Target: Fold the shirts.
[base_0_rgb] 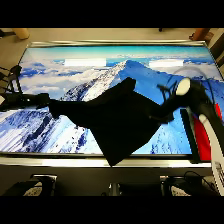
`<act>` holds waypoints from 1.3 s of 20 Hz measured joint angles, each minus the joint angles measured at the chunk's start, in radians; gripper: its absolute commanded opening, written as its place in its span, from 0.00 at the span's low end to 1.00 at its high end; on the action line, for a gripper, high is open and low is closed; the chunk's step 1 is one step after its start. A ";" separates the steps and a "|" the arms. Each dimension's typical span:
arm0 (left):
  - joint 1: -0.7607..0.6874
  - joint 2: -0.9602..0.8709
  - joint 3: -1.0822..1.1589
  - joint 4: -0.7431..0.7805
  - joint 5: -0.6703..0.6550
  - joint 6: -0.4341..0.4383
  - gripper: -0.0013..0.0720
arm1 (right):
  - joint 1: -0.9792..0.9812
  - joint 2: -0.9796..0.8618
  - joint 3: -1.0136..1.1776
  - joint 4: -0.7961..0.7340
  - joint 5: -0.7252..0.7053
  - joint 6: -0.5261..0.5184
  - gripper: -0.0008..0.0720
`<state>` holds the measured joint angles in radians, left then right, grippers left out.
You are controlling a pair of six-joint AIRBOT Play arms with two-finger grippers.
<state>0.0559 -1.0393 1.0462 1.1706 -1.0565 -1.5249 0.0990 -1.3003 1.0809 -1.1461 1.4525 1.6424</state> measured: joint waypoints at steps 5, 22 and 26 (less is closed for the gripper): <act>0.006 -0.001 -0.013 -0.001 -0.019 0.019 0.06 | 0.007 0.183 -0.513 0.240 -0.245 -0.014 0.87; 0.040 0.039 0.271 -0.001 -0.014 0.071 0.06 | -0.053 0.275 -0.188 0.377 -0.518 -0.227 0.03; 0.097 0.118 0.673 0.052 -0.005 0.019 0.06 | -0.180 0.489 0.261 0.166 -0.468 -0.212 0.03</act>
<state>0.1532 -0.9211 1.7195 1.2228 -1.0611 -1.5059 -0.0811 -0.8116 1.3418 -0.9802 0.9844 1.4303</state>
